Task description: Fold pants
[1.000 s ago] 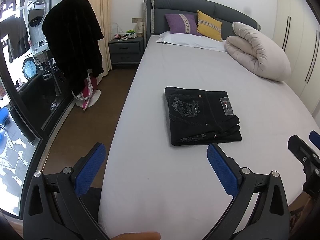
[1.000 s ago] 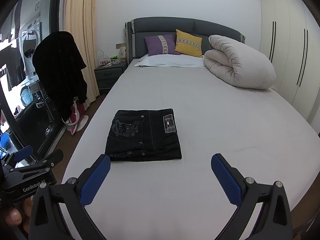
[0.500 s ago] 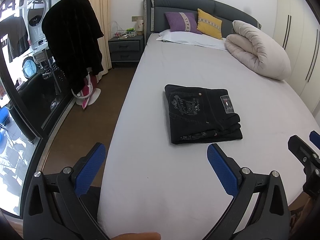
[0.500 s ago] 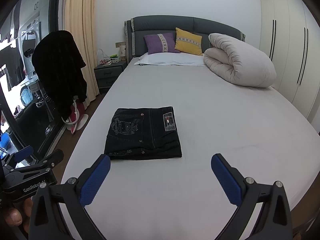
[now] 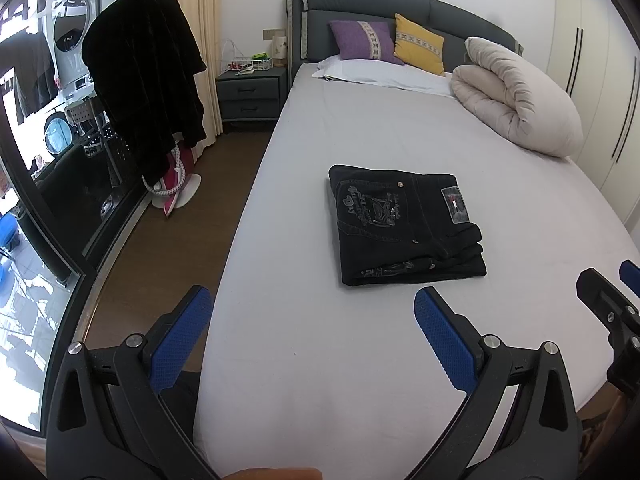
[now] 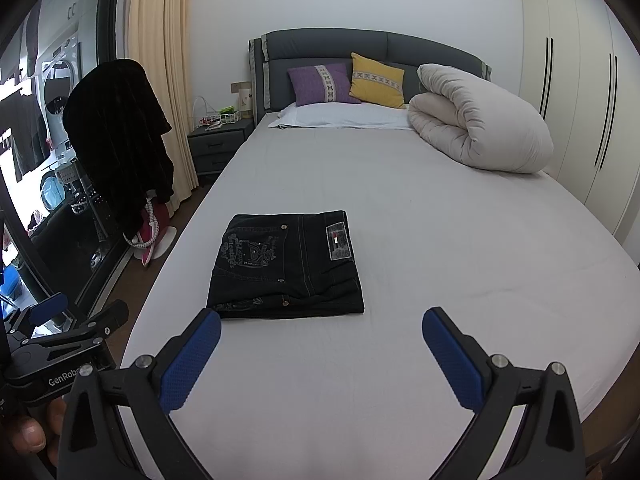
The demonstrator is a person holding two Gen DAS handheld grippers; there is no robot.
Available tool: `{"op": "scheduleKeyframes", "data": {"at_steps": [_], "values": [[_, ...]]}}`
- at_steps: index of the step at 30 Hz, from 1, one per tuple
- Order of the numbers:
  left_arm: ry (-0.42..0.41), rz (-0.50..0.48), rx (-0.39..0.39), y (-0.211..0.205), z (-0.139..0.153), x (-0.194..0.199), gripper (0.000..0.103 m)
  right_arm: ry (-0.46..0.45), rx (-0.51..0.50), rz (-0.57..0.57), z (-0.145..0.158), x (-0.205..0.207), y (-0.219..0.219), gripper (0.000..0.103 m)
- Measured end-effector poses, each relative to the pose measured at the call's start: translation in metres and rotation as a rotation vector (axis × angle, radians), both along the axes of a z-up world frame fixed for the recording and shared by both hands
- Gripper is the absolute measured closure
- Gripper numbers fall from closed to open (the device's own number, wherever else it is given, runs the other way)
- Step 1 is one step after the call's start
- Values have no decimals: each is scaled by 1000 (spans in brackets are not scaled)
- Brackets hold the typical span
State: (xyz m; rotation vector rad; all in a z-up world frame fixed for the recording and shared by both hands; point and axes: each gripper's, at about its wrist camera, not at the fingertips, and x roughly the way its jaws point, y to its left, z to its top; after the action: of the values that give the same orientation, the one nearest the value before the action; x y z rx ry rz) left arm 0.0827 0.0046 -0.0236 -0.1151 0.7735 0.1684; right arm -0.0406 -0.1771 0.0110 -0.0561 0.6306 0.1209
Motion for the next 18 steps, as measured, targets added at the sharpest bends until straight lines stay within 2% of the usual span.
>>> {"op": "scheduleKeyframes", "data": {"at_steps": [18], "values": [[13, -4, -3, 1, -8, 5, 0, 4, 0, 2, -1, -1, -2, 0]]}}
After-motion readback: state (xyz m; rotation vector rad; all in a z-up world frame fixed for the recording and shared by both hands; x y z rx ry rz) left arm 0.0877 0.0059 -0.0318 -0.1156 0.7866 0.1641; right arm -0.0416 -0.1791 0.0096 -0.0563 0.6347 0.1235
